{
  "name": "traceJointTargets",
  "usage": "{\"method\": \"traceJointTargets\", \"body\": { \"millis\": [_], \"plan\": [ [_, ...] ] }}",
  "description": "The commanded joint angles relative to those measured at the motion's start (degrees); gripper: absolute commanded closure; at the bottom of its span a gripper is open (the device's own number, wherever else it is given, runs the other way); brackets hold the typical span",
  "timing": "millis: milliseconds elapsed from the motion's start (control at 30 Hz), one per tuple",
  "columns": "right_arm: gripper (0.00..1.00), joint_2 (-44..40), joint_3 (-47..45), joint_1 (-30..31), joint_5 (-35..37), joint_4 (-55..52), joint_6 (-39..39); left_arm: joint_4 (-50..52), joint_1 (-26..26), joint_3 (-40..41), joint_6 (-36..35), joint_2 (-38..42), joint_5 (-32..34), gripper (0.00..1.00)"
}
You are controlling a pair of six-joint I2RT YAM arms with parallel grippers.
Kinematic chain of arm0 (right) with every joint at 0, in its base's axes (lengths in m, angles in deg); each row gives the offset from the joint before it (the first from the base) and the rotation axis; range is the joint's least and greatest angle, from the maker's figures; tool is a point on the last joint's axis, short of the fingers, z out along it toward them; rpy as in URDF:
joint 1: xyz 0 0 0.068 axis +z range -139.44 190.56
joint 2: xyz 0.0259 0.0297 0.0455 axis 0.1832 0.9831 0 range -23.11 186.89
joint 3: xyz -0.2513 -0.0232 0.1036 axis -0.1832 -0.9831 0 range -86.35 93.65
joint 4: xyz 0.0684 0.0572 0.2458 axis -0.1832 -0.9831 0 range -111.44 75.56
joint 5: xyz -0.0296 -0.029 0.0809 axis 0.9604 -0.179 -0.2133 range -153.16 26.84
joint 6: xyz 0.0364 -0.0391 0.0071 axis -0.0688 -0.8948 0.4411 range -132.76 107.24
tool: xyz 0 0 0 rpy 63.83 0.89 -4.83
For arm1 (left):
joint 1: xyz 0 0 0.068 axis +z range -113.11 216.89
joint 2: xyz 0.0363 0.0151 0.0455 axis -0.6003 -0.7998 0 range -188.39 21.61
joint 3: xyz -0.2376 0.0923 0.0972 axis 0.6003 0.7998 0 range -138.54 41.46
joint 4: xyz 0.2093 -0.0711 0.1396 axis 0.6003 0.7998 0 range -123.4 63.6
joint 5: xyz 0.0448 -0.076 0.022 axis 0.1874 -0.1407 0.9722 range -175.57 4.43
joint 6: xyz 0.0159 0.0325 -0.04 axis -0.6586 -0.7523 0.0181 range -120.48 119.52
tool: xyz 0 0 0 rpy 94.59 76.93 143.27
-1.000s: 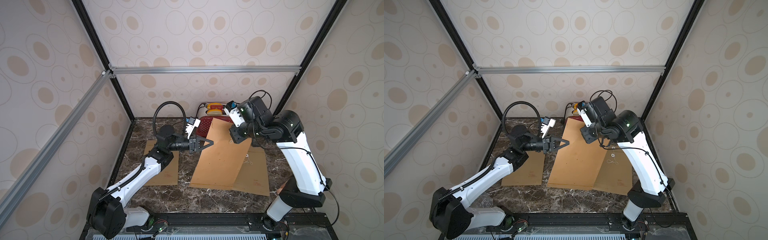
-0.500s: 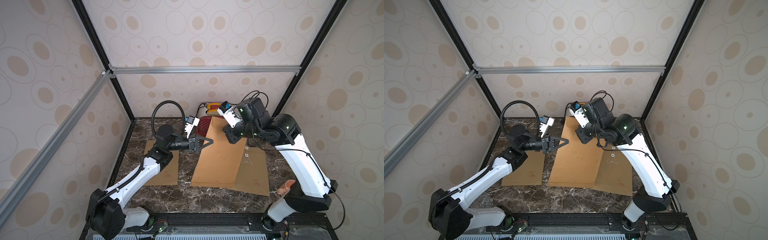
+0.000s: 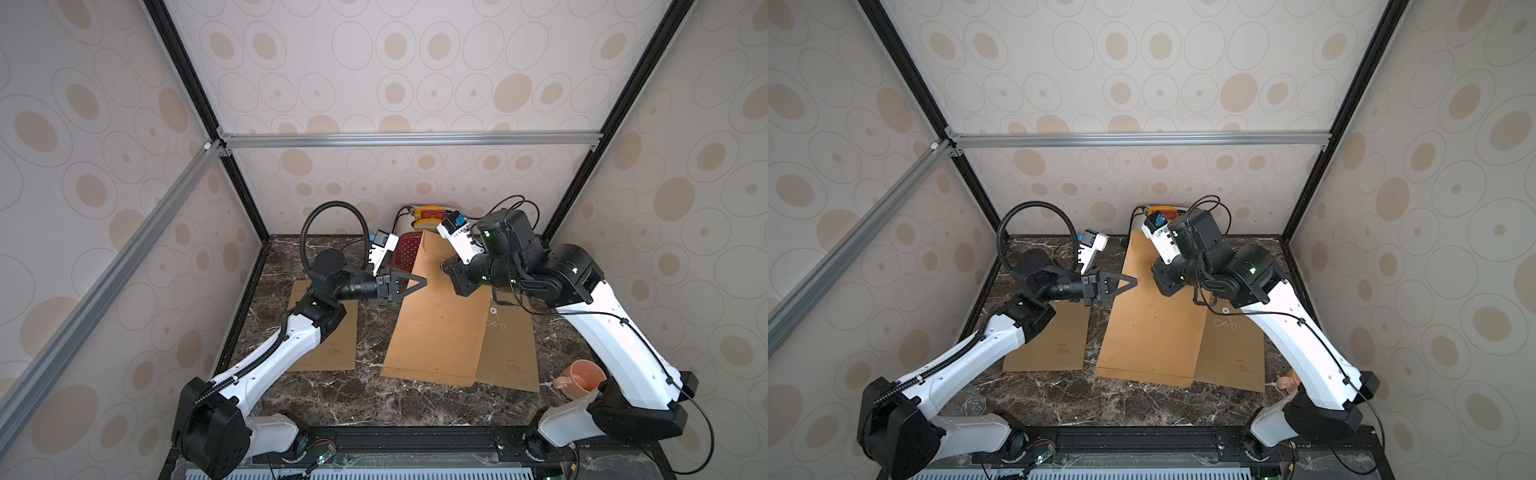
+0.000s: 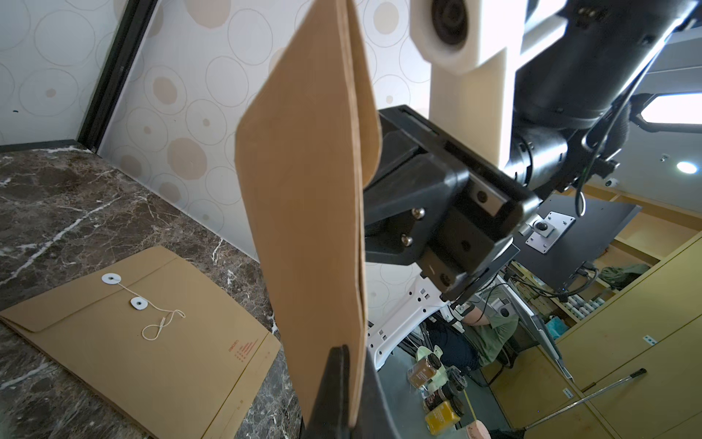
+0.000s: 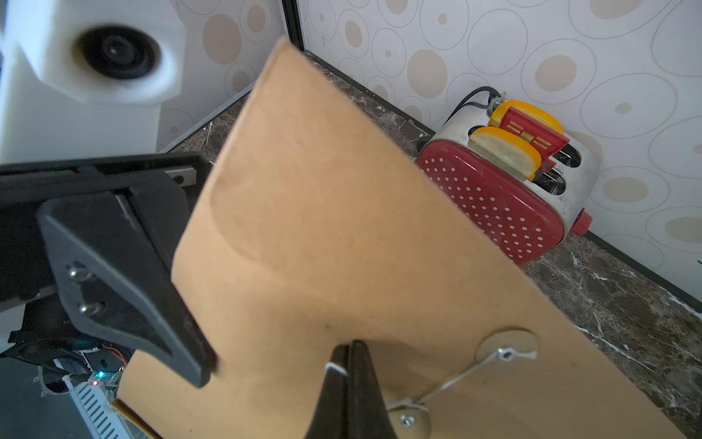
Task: Close the mouth of the file bag
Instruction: Close the file bag.
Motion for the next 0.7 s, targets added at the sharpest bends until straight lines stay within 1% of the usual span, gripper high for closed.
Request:
{"method": "traceJointTargets", "body": {
  "millis": [0,67,200,267,333,400,500,567,667],
  "plan": [
    [1.00,-0.8,-1.1,0.8,0.8,6.5,-0.9,-8.3,-0.7,-0.7,4.4,-0.4,-2.2,1.00],
    [1.00,-1.1,-2.3,0.8,0.8,8.0,-1.3,-10.8,-0.7,-0.5,6.3,-0.9,-2.6,1.00],
    [1.00,-3.7,-6.0,1.0,0.1,11.8,0.0,-9.8,-0.7,-0.7,5.7,-1.1,-2.5,1.00],
    [1.00,-4.9,-7.0,1.0,3.3,11.5,0.5,-8.8,-0.7,-0.9,4.9,-1.0,-2.6,1.00],
    [1.00,-4.9,-5.0,1.0,8.7,7.5,-0.2,-7.0,-0.8,-1.0,3.5,-0.6,-2.4,1.00],
    [1.00,-5.1,-3.2,1.0,11.8,3.5,-0.4,-2.4,-0.7,-1.8,0.2,-0.1,-1.8,1.00],
    [1.00,-4.3,1.1,1.0,14.3,-4.6,-0.1,6.3,-0.7,-3.2,-6.2,1.0,-0.5,1.00],
    [0.99,-2.9,4.6,1.0,15.0,-11.2,-0.4,14.1,-0.7,-4.6,-11.3,1.6,1.4,1.00],
    [1.00,-2.8,5.5,1.0,14.5,-16.1,-0.8,17.9,-0.7,-5.5,-14.1,1.7,2.2,1.00]
  ]
}}
